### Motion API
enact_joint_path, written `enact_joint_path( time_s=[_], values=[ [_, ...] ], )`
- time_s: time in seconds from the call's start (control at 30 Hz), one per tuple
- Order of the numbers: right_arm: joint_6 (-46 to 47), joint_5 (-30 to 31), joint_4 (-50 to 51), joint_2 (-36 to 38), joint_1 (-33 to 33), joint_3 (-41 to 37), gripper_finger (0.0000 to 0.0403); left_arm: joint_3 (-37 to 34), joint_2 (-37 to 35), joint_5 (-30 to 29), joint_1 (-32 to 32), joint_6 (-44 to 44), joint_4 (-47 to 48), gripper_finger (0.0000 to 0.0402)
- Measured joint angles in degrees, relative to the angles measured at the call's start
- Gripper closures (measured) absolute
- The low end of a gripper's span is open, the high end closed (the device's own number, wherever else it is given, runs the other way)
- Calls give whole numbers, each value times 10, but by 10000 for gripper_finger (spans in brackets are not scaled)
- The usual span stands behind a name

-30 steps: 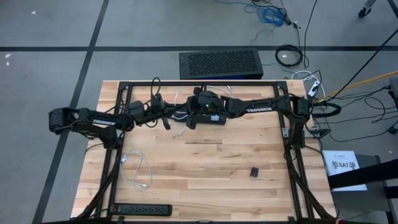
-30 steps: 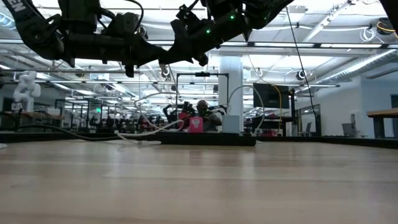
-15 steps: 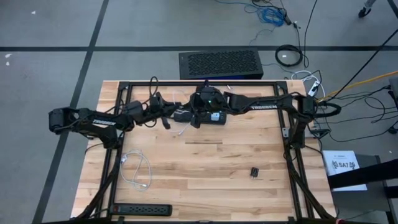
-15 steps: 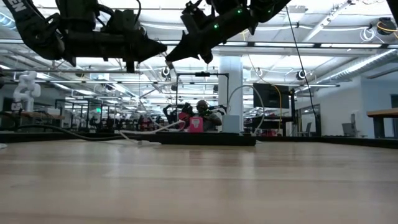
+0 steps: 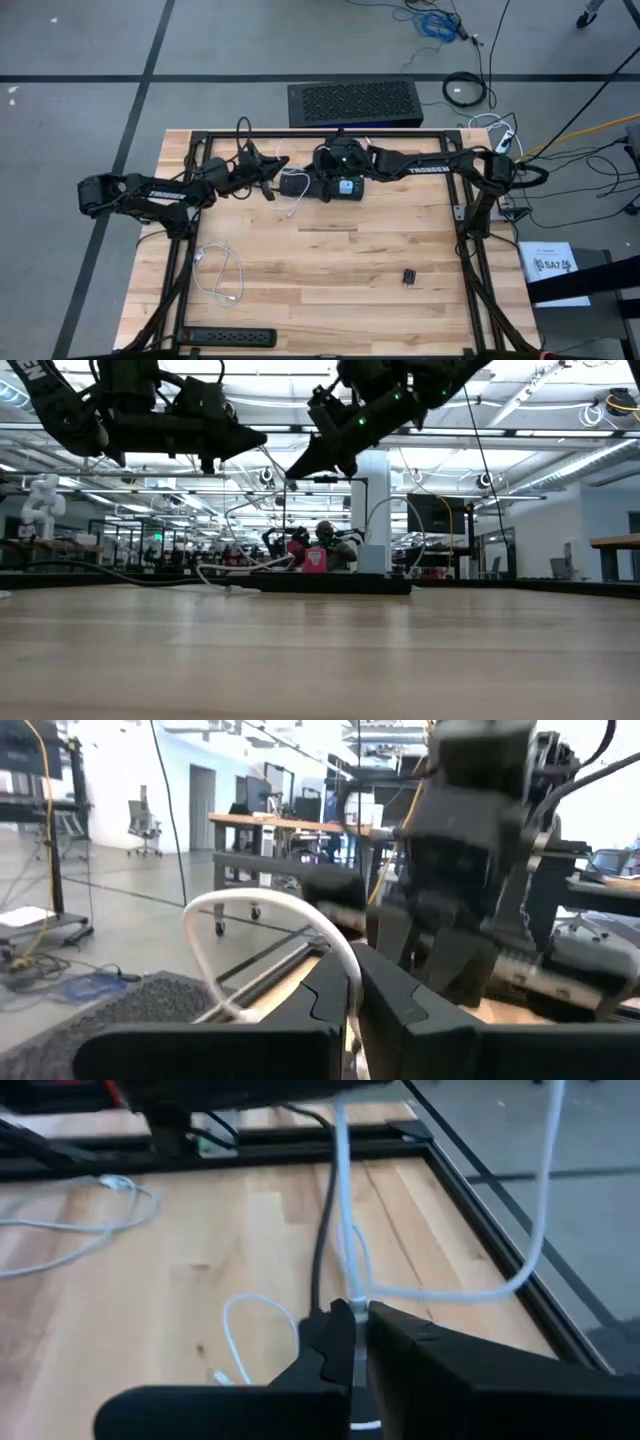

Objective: Insert USB
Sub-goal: Insert the white USB cable into the pink charger adapter

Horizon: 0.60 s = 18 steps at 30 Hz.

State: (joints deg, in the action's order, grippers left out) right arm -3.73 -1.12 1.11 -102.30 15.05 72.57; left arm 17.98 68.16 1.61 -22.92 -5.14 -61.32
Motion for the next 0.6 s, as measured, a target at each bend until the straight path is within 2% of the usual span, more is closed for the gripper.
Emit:
enact_joint_path(
  time_s=[0.2, 0.4, 0.6],
  values=[
    [-1, -82, -149, 0, 40, -103, 402, 35, 0, -2, -3, 30, 46, 382],
    [1, -111, -286, -4, 79, -200, 402, 78, 2, -7, 2, 47, 144, 382],
    [2, -115, -347, -31, 96, -232, 402, 97, 42, -40, 17, 61, 153, 382]
  ],
)
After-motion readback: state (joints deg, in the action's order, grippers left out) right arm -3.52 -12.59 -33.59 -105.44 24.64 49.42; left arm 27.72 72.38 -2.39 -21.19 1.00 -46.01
